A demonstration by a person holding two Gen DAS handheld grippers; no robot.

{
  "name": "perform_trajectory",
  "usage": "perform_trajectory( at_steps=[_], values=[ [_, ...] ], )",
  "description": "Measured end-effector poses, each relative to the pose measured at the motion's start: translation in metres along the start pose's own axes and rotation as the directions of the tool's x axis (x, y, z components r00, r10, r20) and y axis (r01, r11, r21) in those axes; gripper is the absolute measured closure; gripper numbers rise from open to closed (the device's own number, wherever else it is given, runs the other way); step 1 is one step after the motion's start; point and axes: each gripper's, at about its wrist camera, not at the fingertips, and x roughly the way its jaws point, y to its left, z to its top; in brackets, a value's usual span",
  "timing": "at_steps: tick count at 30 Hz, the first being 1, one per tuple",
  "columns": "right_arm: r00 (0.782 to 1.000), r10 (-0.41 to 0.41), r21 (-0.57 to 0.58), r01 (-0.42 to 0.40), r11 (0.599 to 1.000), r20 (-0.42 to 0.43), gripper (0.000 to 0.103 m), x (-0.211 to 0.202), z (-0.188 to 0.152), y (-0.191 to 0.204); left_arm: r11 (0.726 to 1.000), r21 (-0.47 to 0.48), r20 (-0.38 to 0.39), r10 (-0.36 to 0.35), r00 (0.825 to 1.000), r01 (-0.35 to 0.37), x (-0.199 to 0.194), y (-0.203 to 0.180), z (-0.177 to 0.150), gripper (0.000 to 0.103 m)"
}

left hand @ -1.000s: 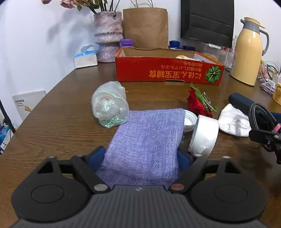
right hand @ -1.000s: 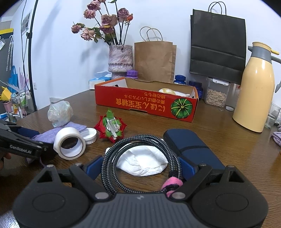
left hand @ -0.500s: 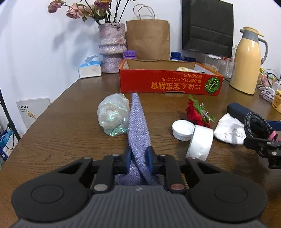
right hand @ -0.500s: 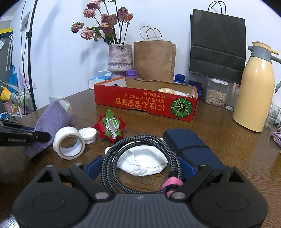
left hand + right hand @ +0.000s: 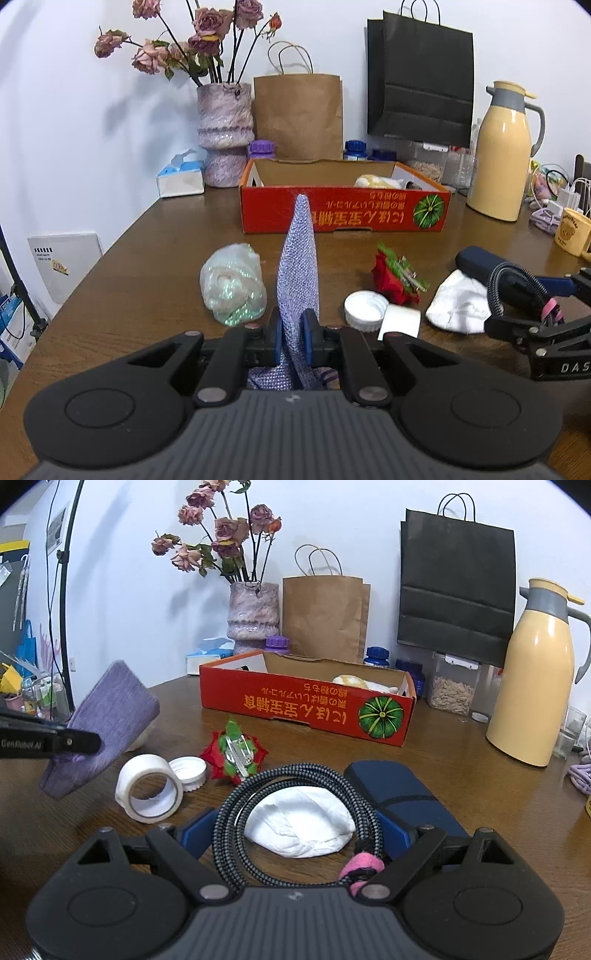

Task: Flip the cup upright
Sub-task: 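Carry the purple bag with the left gripper while the right carries the cable to the red box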

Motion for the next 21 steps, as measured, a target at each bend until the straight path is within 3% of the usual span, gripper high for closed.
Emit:
perform_trajectory(
  at_steps=[21],
  values=[
    [0.995,0.017,0.023,-0.020,1.000,0.094,0.013,0.008,0.053,-0.001,0.996,-0.031,0.070,-0.080,0.994,0.083,0.008,-0.006,0.050,0.091]
  ],
)
